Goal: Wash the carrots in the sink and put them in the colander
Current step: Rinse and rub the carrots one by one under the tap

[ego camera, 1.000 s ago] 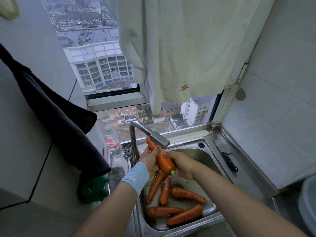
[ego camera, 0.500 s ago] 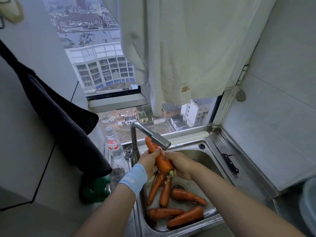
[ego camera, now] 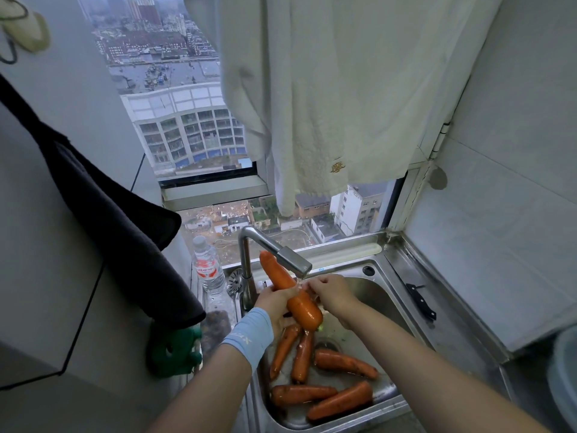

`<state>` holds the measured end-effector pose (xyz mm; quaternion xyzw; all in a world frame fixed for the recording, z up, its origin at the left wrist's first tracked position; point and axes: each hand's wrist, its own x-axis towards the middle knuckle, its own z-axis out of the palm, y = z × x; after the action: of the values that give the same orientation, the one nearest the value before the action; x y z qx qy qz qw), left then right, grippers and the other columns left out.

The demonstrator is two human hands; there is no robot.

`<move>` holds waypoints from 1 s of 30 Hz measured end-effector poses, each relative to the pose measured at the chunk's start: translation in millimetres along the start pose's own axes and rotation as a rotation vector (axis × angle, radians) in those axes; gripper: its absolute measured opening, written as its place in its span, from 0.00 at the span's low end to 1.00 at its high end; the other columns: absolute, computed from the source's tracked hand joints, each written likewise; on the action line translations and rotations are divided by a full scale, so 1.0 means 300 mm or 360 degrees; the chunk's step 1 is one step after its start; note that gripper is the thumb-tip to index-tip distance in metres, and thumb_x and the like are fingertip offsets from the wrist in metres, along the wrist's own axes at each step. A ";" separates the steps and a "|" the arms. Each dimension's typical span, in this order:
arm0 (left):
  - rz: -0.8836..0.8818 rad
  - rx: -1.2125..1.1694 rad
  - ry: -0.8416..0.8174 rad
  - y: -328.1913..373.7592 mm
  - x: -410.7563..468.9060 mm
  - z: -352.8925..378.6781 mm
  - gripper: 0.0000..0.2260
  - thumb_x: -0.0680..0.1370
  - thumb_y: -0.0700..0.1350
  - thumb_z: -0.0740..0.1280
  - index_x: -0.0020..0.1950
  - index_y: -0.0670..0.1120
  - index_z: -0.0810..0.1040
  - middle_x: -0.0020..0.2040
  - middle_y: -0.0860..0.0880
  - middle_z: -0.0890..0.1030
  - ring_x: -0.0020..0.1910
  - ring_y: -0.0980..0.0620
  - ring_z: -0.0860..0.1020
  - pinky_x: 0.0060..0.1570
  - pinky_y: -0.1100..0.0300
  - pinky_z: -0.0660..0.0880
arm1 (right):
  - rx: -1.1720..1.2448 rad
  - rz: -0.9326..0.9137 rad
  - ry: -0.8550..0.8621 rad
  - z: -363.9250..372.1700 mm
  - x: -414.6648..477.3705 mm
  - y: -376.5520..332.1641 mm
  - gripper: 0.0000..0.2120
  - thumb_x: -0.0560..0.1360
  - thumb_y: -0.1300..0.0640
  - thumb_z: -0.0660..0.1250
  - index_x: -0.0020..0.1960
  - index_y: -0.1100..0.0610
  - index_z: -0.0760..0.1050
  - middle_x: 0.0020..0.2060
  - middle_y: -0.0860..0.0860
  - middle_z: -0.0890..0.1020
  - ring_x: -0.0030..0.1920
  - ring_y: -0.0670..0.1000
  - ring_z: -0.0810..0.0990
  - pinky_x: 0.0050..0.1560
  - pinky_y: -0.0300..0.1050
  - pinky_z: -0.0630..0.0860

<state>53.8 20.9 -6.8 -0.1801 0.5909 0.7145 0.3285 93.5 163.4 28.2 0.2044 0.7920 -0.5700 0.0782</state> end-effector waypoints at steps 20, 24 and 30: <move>0.0108 -0.0268 -0.0070 -0.022 -0.047 0.037 0.16 0.77 0.42 0.73 0.64 0.45 0.79 0.54 0.41 0.86 0.53 0.42 0.84 0.48 0.47 0.83 | 0.0385 0.0253 -0.0089 0.058 0.002 0.000 0.19 0.83 0.42 0.61 0.57 0.56 0.80 0.51 0.59 0.86 0.52 0.59 0.85 0.51 0.55 0.82; 0.0111 -0.0246 0.0177 -0.021 -0.021 0.017 0.21 0.73 0.49 0.77 0.64 0.44 0.79 0.56 0.41 0.84 0.54 0.42 0.83 0.52 0.44 0.82 | 0.0668 0.0271 -0.0416 0.043 -0.033 0.006 0.14 0.85 0.49 0.61 0.63 0.55 0.79 0.57 0.61 0.85 0.58 0.63 0.84 0.60 0.60 0.80; 0.0159 -0.0251 -0.0045 -0.017 -0.062 0.015 0.16 0.82 0.44 0.66 0.70 0.47 0.76 0.60 0.42 0.82 0.56 0.42 0.82 0.56 0.45 0.81 | 0.0666 0.0155 -0.0383 0.051 -0.051 0.005 0.09 0.82 0.57 0.64 0.58 0.56 0.81 0.47 0.60 0.86 0.42 0.57 0.85 0.41 0.50 0.81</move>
<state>71.3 21.0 2.6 -0.1658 0.5363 0.7768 0.2856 106.4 145.7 27.2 0.1847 0.6309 -0.7374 0.1552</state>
